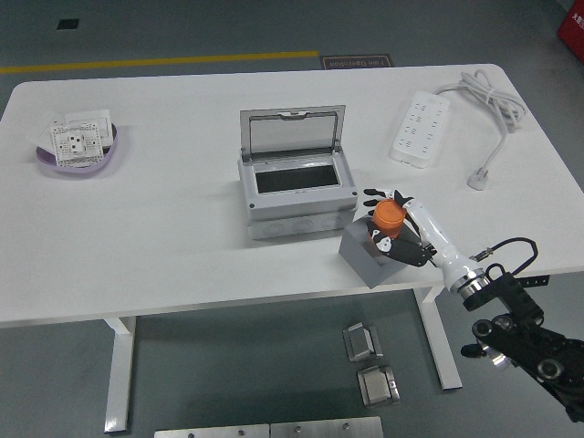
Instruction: Pick up the cylinder from the cube,place it in the box,flap close box
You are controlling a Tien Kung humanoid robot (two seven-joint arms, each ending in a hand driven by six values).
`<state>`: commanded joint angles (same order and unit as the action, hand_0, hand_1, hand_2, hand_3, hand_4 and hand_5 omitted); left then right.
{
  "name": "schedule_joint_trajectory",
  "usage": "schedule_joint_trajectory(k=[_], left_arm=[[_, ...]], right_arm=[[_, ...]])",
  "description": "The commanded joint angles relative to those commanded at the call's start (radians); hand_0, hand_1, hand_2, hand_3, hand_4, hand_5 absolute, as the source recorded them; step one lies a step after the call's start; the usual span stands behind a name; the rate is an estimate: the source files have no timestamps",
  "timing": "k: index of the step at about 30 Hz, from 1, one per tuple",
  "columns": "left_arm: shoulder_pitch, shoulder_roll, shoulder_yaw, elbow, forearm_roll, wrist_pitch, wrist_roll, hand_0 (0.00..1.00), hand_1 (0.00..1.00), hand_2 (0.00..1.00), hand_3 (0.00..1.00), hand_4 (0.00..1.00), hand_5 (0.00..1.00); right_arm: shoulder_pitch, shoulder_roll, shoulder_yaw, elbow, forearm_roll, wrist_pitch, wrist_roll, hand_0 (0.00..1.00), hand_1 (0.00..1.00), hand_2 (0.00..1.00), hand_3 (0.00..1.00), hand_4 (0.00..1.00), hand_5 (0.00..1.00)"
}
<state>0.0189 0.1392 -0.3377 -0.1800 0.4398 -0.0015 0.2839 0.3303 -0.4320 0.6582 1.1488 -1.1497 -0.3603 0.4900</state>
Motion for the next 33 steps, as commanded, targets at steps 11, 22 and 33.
schedule_joint_trajectory(k=[11,22,33], left_arm=[[0.000,0.001,-0.001,0.000,0.000,0.010,-0.014,0.754,0.764,0.755,0.868,0.718,0.383],[-0.001,0.003,-0.028,0.000,0.027,0.014,-0.012,0.749,0.759,0.749,0.856,0.714,0.378],[-0.001,0.012,-0.071,0.000,0.070,0.015,0.000,0.739,0.758,0.746,0.845,0.709,0.370]], right_arm=[[0.036,0.003,0.005,0.014,-0.022,-0.012,-0.002,0.677,0.624,0.652,0.522,0.002,0.002],[0.113,0.012,-0.008,0.031,-0.071,-0.042,-0.019,0.659,0.615,0.659,0.513,0.002,0.002],[0.279,0.075,-0.077,-0.015,-0.154,-0.019,-0.091,0.039,0.310,0.642,0.488,0.002,0.002]])
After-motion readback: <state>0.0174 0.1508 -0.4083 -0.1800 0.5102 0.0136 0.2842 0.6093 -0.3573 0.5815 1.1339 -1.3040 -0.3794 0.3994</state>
